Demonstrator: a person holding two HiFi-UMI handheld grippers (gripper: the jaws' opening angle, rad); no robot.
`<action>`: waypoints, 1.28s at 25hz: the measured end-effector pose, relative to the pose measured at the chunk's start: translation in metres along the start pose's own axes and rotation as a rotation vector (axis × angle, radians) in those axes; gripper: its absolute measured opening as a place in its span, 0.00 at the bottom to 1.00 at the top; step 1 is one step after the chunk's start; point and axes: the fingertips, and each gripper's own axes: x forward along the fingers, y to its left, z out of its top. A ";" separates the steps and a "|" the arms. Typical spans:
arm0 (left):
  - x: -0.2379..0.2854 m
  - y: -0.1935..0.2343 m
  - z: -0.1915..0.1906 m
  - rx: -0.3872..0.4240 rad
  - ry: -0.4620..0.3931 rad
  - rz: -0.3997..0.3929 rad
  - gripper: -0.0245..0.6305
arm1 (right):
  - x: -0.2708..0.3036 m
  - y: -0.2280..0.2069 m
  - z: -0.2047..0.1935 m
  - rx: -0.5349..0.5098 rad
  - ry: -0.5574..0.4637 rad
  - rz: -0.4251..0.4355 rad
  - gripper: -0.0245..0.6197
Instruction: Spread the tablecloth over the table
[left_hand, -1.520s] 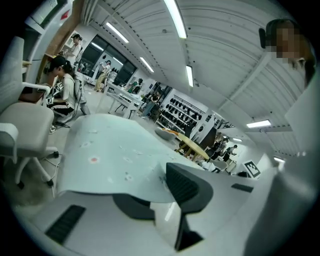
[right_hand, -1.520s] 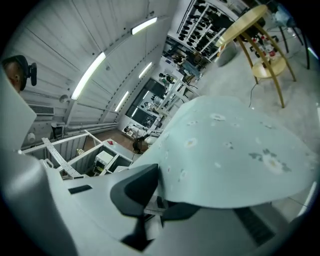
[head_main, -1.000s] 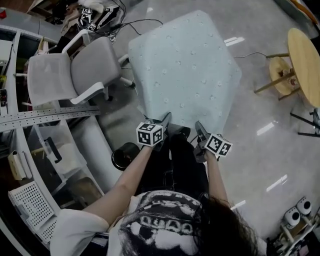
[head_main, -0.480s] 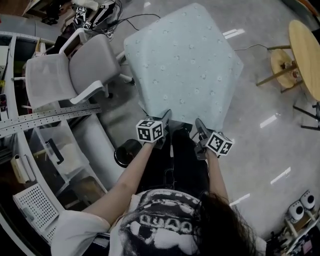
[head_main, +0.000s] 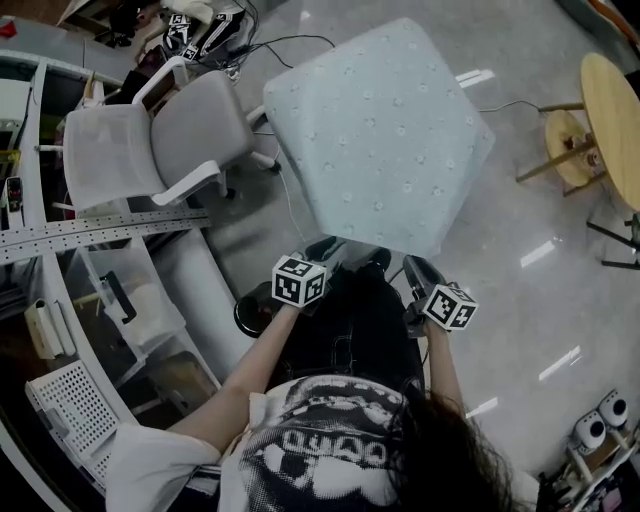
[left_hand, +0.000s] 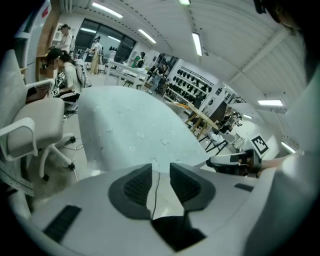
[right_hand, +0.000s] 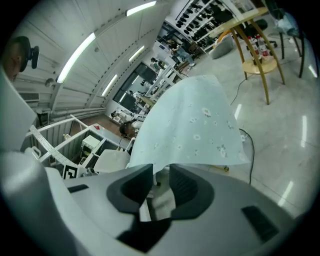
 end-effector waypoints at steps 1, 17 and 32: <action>-0.005 -0.002 0.004 0.017 -0.018 -0.002 0.22 | -0.005 0.002 0.000 -0.022 0.006 -0.005 0.18; -0.120 0.010 0.021 0.088 -0.193 -0.004 0.22 | 0.008 0.134 -0.002 -0.315 -0.034 0.138 0.17; -0.220 0.022 -0.047 0.044 -0.305 0.043 0.22 | 0.010 0.251 -0.081 -0.522 0.036 0.260 0.11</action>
